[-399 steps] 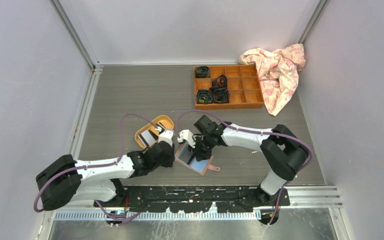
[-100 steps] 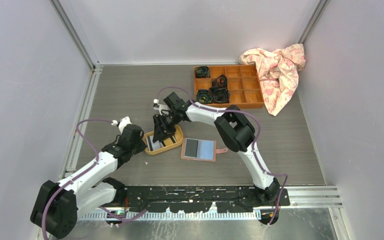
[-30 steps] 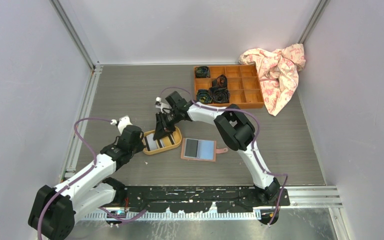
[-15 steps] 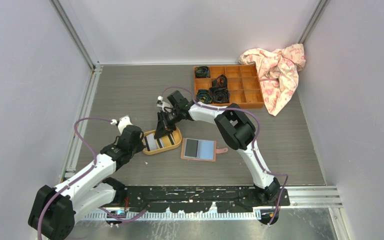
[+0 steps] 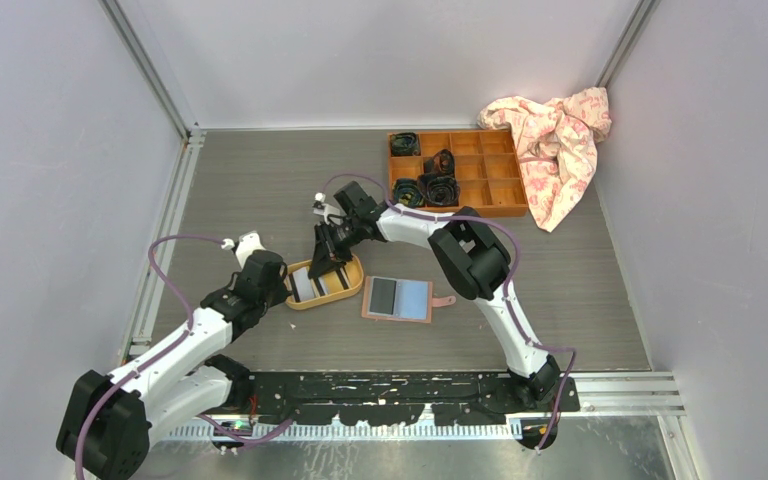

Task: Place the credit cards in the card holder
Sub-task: Pick up the credit card from the storage box.

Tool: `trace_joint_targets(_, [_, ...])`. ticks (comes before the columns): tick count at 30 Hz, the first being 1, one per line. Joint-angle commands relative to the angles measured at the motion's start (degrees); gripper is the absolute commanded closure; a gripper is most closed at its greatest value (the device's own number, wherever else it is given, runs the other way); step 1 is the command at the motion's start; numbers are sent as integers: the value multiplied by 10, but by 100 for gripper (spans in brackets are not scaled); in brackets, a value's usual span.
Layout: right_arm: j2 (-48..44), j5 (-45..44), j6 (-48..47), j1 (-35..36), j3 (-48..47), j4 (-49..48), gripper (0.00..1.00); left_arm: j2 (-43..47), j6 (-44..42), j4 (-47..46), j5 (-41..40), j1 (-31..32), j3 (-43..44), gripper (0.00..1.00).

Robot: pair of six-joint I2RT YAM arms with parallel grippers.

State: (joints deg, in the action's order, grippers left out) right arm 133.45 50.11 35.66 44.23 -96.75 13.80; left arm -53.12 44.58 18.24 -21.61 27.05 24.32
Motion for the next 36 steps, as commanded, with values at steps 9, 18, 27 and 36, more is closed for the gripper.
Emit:
trace_joint_targets(9, [12, -5, -9, 6, -12, -5, 90, 10, 16, -81, 20, 3, 39, 100])
trace_joint_targets(18, [-8, -6, -16, -2, 1, -13, 99, 22, 17, -73, 8, 3, 33, 100])
trace_joint_targets(27, [-31, -17, -30, -19, 16, -13, 99, 25, 19, -65, -4, 3, 30, 100])
trace_joint_targets(36, [-52, -20, -44, -36, 31, -15, 99, 29, 19, -61, -11, 3, 30, 100])
